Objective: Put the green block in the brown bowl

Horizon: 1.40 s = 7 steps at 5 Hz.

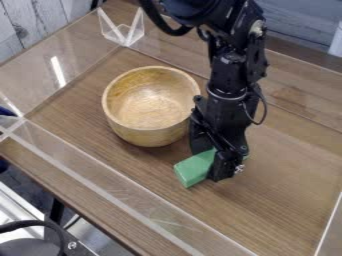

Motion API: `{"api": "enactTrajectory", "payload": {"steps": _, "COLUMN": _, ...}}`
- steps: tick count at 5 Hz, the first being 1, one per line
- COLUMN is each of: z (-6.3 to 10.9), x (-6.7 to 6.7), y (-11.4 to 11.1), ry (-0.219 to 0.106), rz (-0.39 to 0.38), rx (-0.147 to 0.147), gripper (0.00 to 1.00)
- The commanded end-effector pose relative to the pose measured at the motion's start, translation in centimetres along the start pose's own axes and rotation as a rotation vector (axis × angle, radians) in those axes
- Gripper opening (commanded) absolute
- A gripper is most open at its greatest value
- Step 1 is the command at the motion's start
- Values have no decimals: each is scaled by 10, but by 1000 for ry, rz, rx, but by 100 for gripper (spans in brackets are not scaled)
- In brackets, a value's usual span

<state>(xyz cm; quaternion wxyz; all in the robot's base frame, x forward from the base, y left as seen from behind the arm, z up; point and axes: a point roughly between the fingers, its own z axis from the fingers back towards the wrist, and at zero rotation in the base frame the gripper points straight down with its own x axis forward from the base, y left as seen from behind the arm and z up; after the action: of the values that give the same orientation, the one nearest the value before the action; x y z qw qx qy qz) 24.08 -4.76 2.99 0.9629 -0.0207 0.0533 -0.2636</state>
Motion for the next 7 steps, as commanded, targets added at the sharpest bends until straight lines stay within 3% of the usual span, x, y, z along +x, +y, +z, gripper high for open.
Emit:
{"api": "enactTrajectory", "payload": {"steps": 1, "z": 2, "x": 2, "y": 0, "ry": -21, "rz": 4, "rx": -4, "gripper": 100}}
{"api": "enactTrajectory", "payload": {"steps": 7, "z": 9, "x": 9, "y": 7, "ry": -55, "rz": 42, "rx": 8, "gripper": 100}}
